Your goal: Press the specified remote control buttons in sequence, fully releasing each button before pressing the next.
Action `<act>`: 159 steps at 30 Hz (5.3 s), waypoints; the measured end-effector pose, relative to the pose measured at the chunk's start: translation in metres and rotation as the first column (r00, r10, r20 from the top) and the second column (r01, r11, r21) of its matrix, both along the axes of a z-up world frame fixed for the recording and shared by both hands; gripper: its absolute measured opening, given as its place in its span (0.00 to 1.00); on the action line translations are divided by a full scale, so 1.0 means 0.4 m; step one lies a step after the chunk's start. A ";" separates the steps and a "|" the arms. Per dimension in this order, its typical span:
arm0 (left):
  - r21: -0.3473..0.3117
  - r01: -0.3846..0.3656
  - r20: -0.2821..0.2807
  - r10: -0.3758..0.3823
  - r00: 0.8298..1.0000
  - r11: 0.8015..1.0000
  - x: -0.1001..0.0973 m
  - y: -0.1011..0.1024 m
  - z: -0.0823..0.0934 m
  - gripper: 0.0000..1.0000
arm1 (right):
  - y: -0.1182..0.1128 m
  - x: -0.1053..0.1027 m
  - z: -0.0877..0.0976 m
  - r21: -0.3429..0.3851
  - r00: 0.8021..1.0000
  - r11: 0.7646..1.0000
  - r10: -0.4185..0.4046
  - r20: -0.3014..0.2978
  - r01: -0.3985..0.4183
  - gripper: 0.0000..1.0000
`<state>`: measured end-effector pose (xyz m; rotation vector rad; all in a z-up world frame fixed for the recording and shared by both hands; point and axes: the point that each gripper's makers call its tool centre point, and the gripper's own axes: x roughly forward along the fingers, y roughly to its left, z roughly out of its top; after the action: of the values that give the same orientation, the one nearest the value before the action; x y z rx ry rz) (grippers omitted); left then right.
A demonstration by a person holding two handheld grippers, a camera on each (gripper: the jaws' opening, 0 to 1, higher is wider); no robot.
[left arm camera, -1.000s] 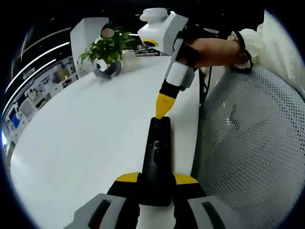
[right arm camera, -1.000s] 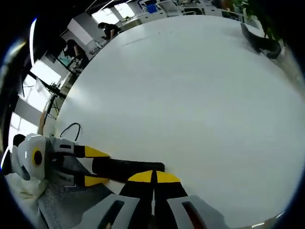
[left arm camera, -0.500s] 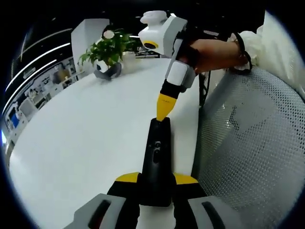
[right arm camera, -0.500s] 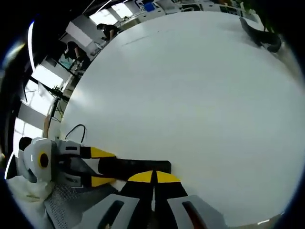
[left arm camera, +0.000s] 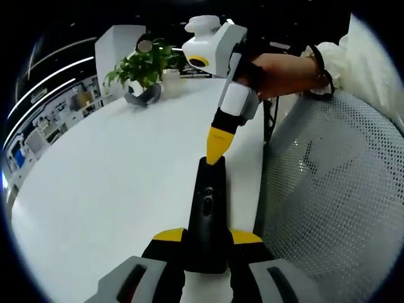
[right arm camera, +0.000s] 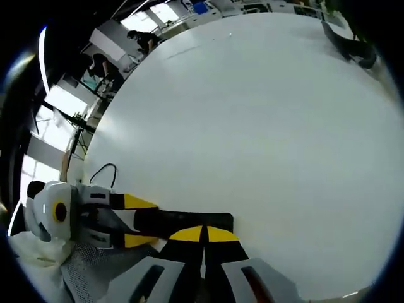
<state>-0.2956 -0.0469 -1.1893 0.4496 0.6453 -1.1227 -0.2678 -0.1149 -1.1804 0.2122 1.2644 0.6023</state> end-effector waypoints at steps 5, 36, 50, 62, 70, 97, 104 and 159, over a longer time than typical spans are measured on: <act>0.004 0.000 0.009 0.000 1.000 1.000 -0.001 -0.001 0.000 0.25 | 0.000 -0.002 -0.003 -0.008 1.000 1.000 0.010 0.002 -0.010 0.00; -0.002 0.002 -0.008 -0.002 1.000 1.000 0.000 -0.005 -0.003 0.25 | 0.007 0.008 0.015 0.089 0.999 0.995 -0.041 -0.015 0.042 0.00; -0.009 -0.003 -0.014 0.003 1.000 1.000 -0.001 -0.004 -0.002 0.25 | 0.016 0.000 -0.002 0.046 1.000 0.999 0.012 0.000 -0.012 0.00; -0.009 -0.002 -0.014 0.002 1.000 1.000 -0.003 -0.003 -0.002 0.25 | 0.017 0.001 -0.003 0.026 0.999 0.999 0.034 0.021 -0.035 0.00; -0.007 0.002 -0.013 -0.003 1.000 1.000 -0.005 -0.005 -0.002 0.24 | 0.017 0.002 0.002 0.045 1.000 0.999 0.020 -0.004 -0.020 0.00; -0.014 0.026 -0.010 -0.026 1.000 1.000 -0.012 -0.023 -0.002 0.25 | 0.041 -0.002 -0.008 -0.002 0.992 0.995 0.098 0.076 -0.098 0.00; -0.013 0.026 -0.010 -0.026 1.000 1.000 -0.011 -0.023 -0.003 0.25 | 0.039 0.000 -0.007 0.002 0.991 0.994 0.106 0.084 -0.106 0.00; 0.001 0.021 -0.008 -0.021 1.000 1.000 -0.011 -0.021 -0.002 0.25 | 0.061 -0.042 -0.002 -0.025 0.977 0.980 0.200 0.070 -0.198 0.00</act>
<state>-0.3001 -0.0554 -1.1899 0.4542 0.6496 -1.1445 -0.2846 -0.0904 -1.1811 0.0479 1.2283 0.7636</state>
